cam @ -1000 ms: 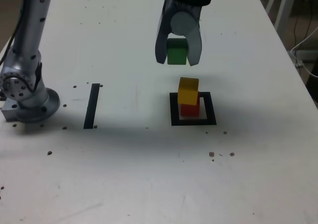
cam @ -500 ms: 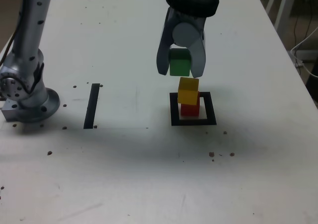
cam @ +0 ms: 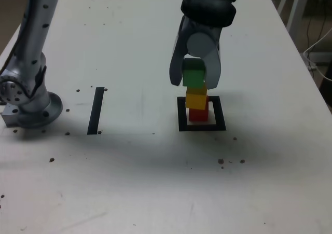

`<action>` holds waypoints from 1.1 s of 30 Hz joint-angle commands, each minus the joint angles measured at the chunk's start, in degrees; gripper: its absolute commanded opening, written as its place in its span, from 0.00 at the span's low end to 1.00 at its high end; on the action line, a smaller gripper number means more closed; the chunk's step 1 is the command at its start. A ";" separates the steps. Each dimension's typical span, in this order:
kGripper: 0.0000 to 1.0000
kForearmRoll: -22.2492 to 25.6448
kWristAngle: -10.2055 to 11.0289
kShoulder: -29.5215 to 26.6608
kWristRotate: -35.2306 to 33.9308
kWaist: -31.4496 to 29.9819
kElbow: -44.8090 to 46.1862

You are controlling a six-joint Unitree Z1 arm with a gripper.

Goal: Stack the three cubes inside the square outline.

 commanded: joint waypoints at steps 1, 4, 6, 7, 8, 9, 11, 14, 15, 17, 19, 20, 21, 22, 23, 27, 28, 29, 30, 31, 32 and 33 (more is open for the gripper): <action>0.33 0.87 -0.01 0.41 -0.09 -0.07 -0.29; 0.33 0.68 0.02 0.66 -0.13 -0.07 -0.31; 0.33 0.51 0.01 0.88 -0.15 -0.07 -0.31; 0.33 0.43 0.01 0.99 -0.17 -0.07 -0.30; 0.33 0.35 0.03 1.10 -0.17 -0.07 -0.27; 0.34 0.25 0.06 1.19 -0.17 -0.07 -0.23; 0.40 -0.01 0.07 1.35 -0.17 -0.07 -0.04; 0.62 -0.55 0.06 1.53 -0.14 -0.07 0.31; 0.72 -0.76 0.04 1.57 -0.13 -0.07 0.44; 0.88 -1.15 0.07 1.63 -0.11 -0.07 0.68; 0.97 -1.48 0.19 1.65 -0.09 -0.07 0.92; 0.99 -1.58 0.25 1.65 -0.09 -0.07 1.01; 0.99 -1.66 0.32 1.64 -0.09 -0.07 1.08; 0.99 -1.70 0.36 1.63 -0.08 -0.07 1.14; 0.99 -1.74 0.42 1.61 -0.08 -0.07 1.17; 0.99 -1.77 0.73 1.18 -0.10 -0.07 1.30; 0.99 -1.77 0.90 0.91 -0.11 -0.07 1.39; 0.99 -1.76 1.12 0.54 -0.14 -0.07 1.51; 0.99 -1.74 1.40 0.07 -0.16 -0.07 1.67; 0.99 -1.70 1.72 -0.50 -0.21 -0.07 1.85; 0.99 -1.66 2.08 -1.14 -0.28 -0.07 2.05; 0.99 -1.62 2.43 -1.86 -0.35 -0.07 2.26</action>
